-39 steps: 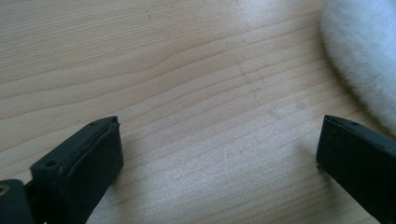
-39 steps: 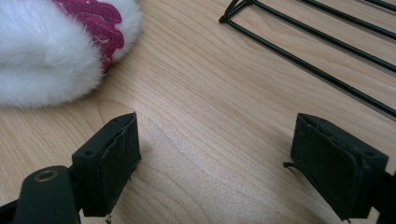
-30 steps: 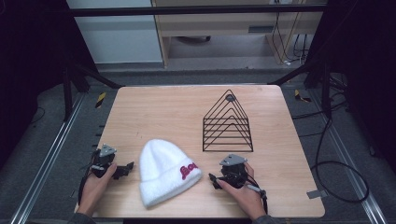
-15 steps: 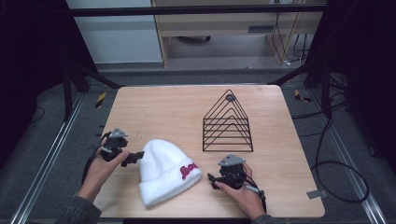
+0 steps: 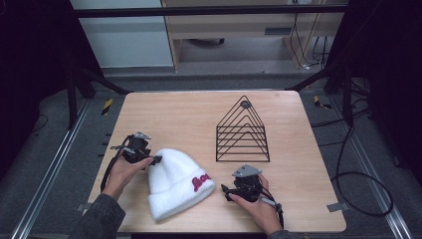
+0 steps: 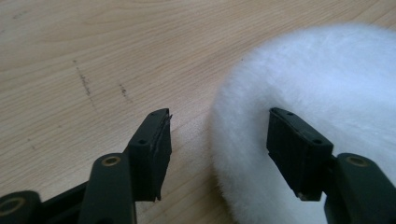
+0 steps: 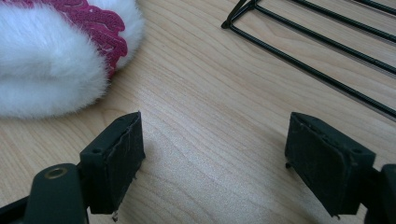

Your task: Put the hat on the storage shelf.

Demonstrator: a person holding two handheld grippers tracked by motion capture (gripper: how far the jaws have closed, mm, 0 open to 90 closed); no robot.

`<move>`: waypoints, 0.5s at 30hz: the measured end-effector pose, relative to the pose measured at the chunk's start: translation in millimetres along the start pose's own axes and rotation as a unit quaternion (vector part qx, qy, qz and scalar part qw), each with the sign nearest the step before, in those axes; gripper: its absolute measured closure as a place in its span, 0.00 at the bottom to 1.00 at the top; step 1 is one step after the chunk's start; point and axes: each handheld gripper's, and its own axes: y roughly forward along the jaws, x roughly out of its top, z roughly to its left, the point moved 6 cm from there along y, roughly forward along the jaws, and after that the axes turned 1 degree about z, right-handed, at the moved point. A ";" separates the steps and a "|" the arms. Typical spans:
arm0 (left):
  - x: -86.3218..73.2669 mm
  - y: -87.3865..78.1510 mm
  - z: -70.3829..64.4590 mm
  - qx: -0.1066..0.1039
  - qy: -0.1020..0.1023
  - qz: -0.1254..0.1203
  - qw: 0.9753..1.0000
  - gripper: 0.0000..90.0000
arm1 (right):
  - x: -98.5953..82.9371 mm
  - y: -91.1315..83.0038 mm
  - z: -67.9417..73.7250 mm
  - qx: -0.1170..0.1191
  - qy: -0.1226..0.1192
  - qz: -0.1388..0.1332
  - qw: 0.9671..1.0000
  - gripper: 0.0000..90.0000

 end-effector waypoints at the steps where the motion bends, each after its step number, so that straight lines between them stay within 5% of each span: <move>1: 0.3 0.6 -0.8 0.000 0.002 0.001 1.000 0.46 | 0.0 0.0 0.1 0.000 0.000 0.000 1.000 0.22; 10: -1.4 10.6 -8.6 -0.011 0.013 0.024 1.000 0.59 | -0.1 -0.1 0.1 0.000 0.000 0.000 1.000 0.22; 15: -2.4 10.7 -14.8 -0.022 0.018 0.034 0.999 0.77 | 0.0 -0.1 0.2 0.000 -0.001 -0.001 1.000 0.22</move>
